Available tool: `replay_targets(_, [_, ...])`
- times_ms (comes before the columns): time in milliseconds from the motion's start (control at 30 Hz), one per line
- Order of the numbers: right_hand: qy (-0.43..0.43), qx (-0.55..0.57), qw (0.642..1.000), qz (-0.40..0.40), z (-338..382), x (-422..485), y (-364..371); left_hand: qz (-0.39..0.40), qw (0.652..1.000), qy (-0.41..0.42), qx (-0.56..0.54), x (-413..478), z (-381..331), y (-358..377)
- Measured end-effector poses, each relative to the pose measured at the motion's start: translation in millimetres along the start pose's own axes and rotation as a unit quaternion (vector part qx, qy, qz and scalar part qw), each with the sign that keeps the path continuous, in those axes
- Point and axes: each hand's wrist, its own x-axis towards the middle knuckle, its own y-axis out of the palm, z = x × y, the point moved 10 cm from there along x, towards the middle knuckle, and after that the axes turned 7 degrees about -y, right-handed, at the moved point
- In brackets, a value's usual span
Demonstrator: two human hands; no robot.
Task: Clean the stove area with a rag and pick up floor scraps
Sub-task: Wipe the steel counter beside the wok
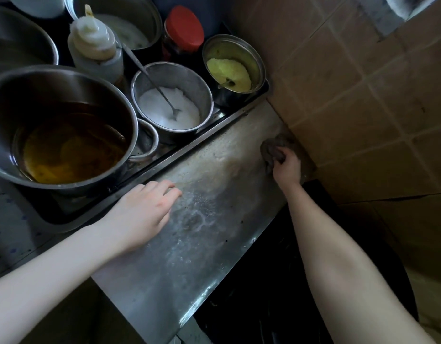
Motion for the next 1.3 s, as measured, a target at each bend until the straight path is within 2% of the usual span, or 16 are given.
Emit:
replay_targets(167, [0.036,-0.005,0.999,-0.003,8.5,14.9,2.3,-0.001,1.000,0.003,-0.006,-3.3,2.0,0.8])
replay_targets(400, [-0.082,-0.036,0.996,0.015,82.6,-21.7,40.6,0.004,1.000,0.017,0.004,-19.2,5.3,-1.3])
replay_targets(667, [-0.216,-0.039,0.974,0.056,148.8,-113.9,85.6,0.012,1.000,0.020,0.003,-50.9,16.4,-14.3])
replay_targets(833, [-0.284,-0.054,0.952,0.097,161.0,-182.3,104.7,0.004,1.000,0.026,0.006,-73.7,24.1,-28.7])
replay_targets(933, [-0.297,-0.042,0.948,0.109,156.0,-197.0,106.1,0.007,1.000,0.025,0.017,-84.1,29.8,-31.9])
replay_targets(1067, [-0.259,-0.041,0.961,0.084,146.5,-165.2,94.5,-0.003,0.999,0.040,0.027,-93.2,31.4,-33.0])
replay_targets(1200, [-0.125,0.013,0.992,0.032,122.3,-102.9,72.9,-0.005,0.999,0.036,0.021,-99.5,38.6,-28.3])
replay_targets(1300, [-0.003,0.034,0.999,-0.011,109.3,-68.7,64.0,-0.008,0.999,0.029,0.019,-103.2,44.8,-25.8])
